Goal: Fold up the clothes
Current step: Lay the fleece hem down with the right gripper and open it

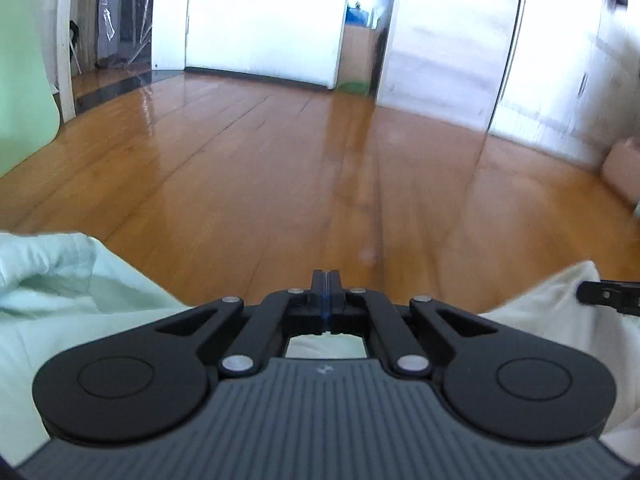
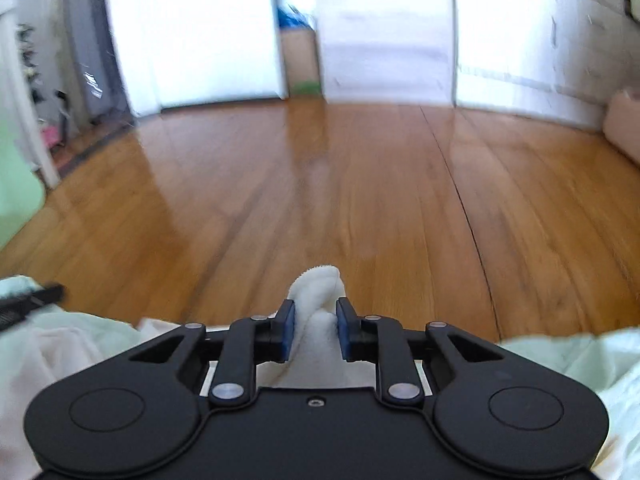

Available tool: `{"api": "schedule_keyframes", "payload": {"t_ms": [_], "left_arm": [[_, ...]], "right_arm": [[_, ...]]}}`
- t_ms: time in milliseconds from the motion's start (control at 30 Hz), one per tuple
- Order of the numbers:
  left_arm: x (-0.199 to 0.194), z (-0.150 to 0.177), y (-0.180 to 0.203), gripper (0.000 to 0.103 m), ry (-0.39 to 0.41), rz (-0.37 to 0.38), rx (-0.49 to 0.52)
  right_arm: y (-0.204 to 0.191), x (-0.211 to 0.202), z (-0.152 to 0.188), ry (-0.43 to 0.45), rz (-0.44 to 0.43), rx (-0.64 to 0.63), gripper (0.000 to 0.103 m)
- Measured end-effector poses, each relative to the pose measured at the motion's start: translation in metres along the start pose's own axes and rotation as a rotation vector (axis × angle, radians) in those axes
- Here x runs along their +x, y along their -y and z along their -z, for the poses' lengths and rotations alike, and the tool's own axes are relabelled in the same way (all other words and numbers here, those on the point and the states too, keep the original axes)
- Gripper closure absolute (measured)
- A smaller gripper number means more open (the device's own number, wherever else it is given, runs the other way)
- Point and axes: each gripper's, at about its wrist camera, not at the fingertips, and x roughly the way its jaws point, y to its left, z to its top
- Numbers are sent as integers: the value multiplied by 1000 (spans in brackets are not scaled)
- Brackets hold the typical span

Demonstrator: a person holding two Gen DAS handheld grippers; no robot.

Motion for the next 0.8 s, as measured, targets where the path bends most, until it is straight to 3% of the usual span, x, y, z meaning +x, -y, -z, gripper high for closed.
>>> {"api": "schedule_keyframes", "payload": {"t_ms": [100,133,167,233,267,367,433,567,667,733,800], "left_arm": [[-2,-7,-27,95,-56,6,-86],[-8,-9,-30,86,-70,13,-89],[-15,-12,-32,73,-86,21,-85],[-28,-17,-35,64,-117,35,-78],[-36,-15,-33,59,-123,42,-28],[-68,-7,-15,51,-155,77,148],[-95,-1,-7,51,-202,114,175],[-155,18,-7,48,-348,187,177],[-203,45,-9,48,-435,173,292],[-232,62,-9,48,-465,130,365],[-257,72,-14,48,-489,128,373]], "right_arm": [[-15,13,-10,-70,177,-34,68],[-17,7,-16,-66,193,-27,64],[-15,-3,-21,-63,175,1,53],[-12,-27,-28,-95,127,69,44],[-11,-41,-29,-120,110,90,44],[-19,-84,-22,-190,117,-37,43],[-26,-113,-12,-251,132,-150,43],[-46,-170,18,-477,12,-230,43],[-64,-219,54,-626,-135,-237,43],[-76,-247,76,-645,-223,-297,43],[-87,-275,98,-635,-304,-375,43]]}}
